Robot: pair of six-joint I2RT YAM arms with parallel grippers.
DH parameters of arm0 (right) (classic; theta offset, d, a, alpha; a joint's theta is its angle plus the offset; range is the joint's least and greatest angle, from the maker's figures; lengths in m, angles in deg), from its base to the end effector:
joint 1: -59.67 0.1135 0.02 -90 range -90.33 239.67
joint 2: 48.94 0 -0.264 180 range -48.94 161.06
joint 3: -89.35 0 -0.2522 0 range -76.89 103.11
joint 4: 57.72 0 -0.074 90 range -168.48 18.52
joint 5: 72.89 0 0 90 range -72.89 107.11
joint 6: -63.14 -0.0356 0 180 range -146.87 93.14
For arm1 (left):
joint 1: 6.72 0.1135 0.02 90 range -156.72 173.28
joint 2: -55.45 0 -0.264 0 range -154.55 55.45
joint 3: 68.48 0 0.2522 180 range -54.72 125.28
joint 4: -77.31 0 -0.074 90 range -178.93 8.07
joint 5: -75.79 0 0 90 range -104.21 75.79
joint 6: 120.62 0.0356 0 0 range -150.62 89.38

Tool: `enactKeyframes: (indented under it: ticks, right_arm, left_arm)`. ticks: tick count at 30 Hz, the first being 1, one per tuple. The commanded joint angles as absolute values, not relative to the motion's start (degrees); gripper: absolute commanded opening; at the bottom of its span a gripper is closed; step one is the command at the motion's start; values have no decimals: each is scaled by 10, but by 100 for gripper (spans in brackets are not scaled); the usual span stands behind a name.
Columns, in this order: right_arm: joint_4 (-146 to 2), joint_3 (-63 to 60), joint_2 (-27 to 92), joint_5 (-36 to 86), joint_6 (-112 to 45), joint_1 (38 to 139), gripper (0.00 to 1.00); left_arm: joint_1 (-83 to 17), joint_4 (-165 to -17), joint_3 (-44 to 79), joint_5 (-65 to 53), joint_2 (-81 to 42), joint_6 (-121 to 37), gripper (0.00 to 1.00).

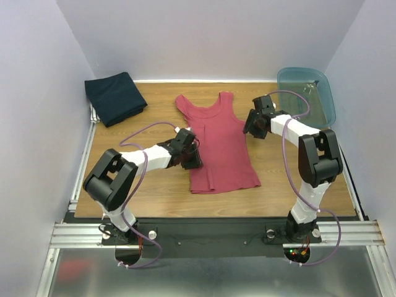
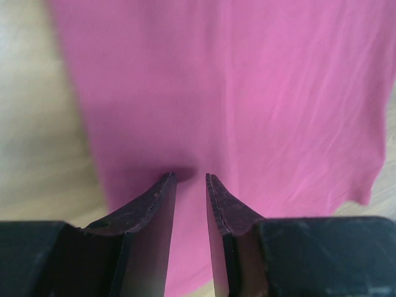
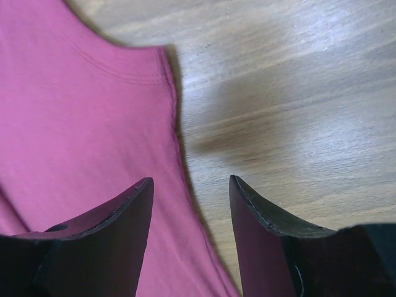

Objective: Fold and stack the tank tops
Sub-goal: Fold the tank top

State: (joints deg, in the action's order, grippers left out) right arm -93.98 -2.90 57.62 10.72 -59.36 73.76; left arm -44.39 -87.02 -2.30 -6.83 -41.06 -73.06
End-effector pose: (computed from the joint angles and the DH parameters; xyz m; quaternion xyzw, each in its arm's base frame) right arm 0.3856 0.0927 0.1956 0.1689 0.9375 0.0697 0.2963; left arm 0.2691 -0.2136 0.1698 -0.0144 0.9255 -0.2862 0.2477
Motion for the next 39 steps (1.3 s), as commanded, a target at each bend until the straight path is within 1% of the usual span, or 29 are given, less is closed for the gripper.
enactKeyframes:
  ticks: [1,4,8,12,16,21,23,27,30,34,36,39]
  right_arm:
    - [-928,-11,574,82,-582,740,58]
    - [-916,-47,558,81,-596,740,58]
    - [-901,-90,527,82,-609,740,58]
    - [-889,-126,497,82,-619,740,58]
    - [-884,-148,464,77,-628,740,58]
    - [-880,-162,436,60,-640,739,58]
    - [-878,-157,434,45,-640,740,59]
    - [-875,-116,480,43,-617,740,59]
    - [-873,-78,518,66,-610,739,59]
    - [-865,-45,555,90,-610,738,58]
    - [-862,-25,573,90,-603,738,58]
    - [-857,-10,595,91,-595,739,54]
  left_arm:
    - [-449,-899,-63,-88,-342,-778,37]
    - [-449,-890,-82,-109,-336,-795,36]
    - [-442,-829,-72,-157,-360,-793,36]
    - [-414,-811,-60,-163,-385,-773,36]
    - [-383,-791,-30,-182,-417,-735,35]
    - [-338,-748,26,-235,-446,-694,34]
    - [-335,-737,38,-239,-450,-683,34]
    - [-349,-735,30,-224,-440,-677,33]
    - [-374,-741,-7,-219,-443,-694,33]
    - [-377,-755,-65,-229,-432,-724,33]
    - [-377,-751,-71,-239,-419,-725,33]
    - [-377,-728,-52,-265,-406,-705,34]
